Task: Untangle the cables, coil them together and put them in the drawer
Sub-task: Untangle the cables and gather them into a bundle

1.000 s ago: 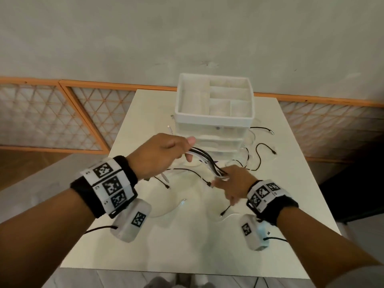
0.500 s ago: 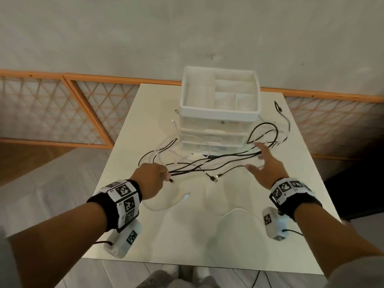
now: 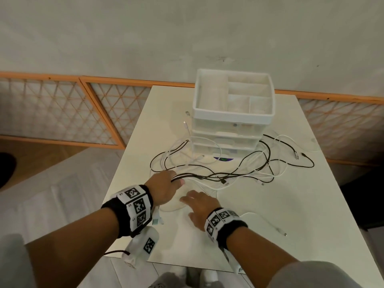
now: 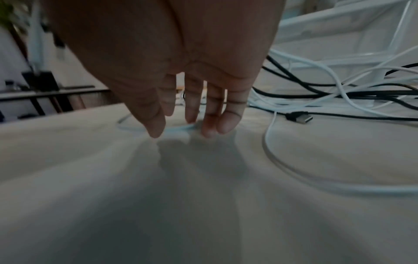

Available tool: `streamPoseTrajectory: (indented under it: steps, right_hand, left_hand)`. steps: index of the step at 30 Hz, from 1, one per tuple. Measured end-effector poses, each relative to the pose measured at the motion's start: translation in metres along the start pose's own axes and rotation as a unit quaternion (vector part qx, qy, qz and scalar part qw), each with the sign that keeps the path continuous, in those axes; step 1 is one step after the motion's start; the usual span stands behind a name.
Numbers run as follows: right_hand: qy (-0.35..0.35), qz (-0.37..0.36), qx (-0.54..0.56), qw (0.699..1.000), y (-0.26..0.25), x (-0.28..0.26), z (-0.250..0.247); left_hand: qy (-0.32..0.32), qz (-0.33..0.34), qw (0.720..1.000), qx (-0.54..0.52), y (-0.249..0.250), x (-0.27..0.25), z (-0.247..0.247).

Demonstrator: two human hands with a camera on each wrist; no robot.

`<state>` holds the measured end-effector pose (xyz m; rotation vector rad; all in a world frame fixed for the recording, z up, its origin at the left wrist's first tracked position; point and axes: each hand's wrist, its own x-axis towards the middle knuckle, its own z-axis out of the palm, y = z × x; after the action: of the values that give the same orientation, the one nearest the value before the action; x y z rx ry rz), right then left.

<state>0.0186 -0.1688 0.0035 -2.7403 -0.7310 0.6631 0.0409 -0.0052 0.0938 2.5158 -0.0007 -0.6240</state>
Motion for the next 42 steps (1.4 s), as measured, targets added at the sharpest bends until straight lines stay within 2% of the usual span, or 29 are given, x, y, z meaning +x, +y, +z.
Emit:
streamPoseTrajectory:
  steps: [4, 7, 9, 11, 13, 15, 17, 19, 22, 26, 28, 30, 32, 34, 36, 38, 40, 42]
  right_hand:
    - [0.013, 0.054, -0.062, 0.997, 0.001, -0.001, 0.009]
    - [-0.007, 0.097, -0.066, 0.993, 0.014, -0.012, 0.008]
    - [-0.016, 0.122, -0.008, 0.992, 0.026, -0.022, 0.002]
    - [0.024, 0.137, 0.098, 0.985, 0.035, -0.031, -0.014]
    - [0.086, 0.145, 0.237, 0.957, 0.037, -0.04, -0.035]
    - [0.141, 0.138, 0.372, 0.907, 0.031, -0.047, -0.055]
    - [0.173, 0.115, 0.462, 0.862, 0.017, -0.051, -0.073]
    - [0.201, 0.087, 0.494, 0.842, 0.002, -0.05, -0.079]
    - [0.269, 0.07, 0.479, 0.832, -0.01, -0.044, -0.074]
    - [0.325, 0.073, 0.477, 0.813, -0.018, -0.045, -0.069]
    - [0.324, 0.049, 0.472, 0.819, -0.019, -0.047, -0.066]
    - [0.298, 0.015, 0.438, 0.848, -0.019, -0.051, -0.066]
    - [0.288, 0.009, 0.372, 0.882, -0.016, -0.055, -0.074]
    - [0.321, 0.035, 0.32, 0.891, -0.012, -0.058, -0.095]
    - [0.363, 0.038, 0.31, 0.878, -0.008, -0.06, -0.121]
    - [0.376, 0.016, 0.261, 0.889, -0.006, -0.06, -0.144]
    - [0.352, -0.011, 0.237, 0.905, -0.006, -0.055, -0.158]
    - [0.313, -0.022, 0.308, 0.898, -0.006, -0.048, -0.161]
  left_hand:
    - [-0.008, -0.038, 0.997, -0.074, -0.006, -0.008, 0.007]
    - [-0.013, -0.053, 0.992, -0.112, -0.008, -0.01, 0.008]
    - [-0.006, -0.062, 0.987, -0.148, -0.005, -0.008, 0.006]
    - [-0.001, -0.067, 0.976, -0.206, 0.002, -0.007, 0.003]
    - [0.0, -0.067, 0.959, -0.276, 0.014, -0.005, 0.0]
    - [-0.009, -0.067, 0.934, -0.352, 0.031, -0.005, -0.004]
    - [-0.019, -0.063, 0.913, -0.402, 0.049, -0.003, -0.006]
    - [-0.008, -0.058, 0.917, -0.395, 0.062, 0.002, -0.006]
    - [0.038, -0.037, 0.942, -0.332, 0.073, 0.012, -0.005]
    - [0.075, -0.031, 0.95, -0.302, 0.078, 0.017, -0.002]
    - [0.1, -0.041, 0.939, -0.328, 0.077, 0.017, 0.0]
    - [0.106, -0.044, 0.938, -0.327, 0.075, 0.015, -0.002]
    - [0.083, -0.028, 0.947, -0.31, 0.073, 0.011, -0.01]
    - [0.046, -0.004, 0.952, -0.301, 0.074, 0.004, -0.023]
    - [0.024, 0.042, 0.97, -0.237, 0.074, -0.003, -0.035]
    - [0.007, 0.117, 0.979, -0.168, 0.077, -0.01, -0.047]
    - [-0.006, 0.183, 0.973, -0.144, 0.085, -0.018, -0.06]
    - [-0.023, 0.217, 0.963, -0.16, 0.091, -0.024, -0.07]
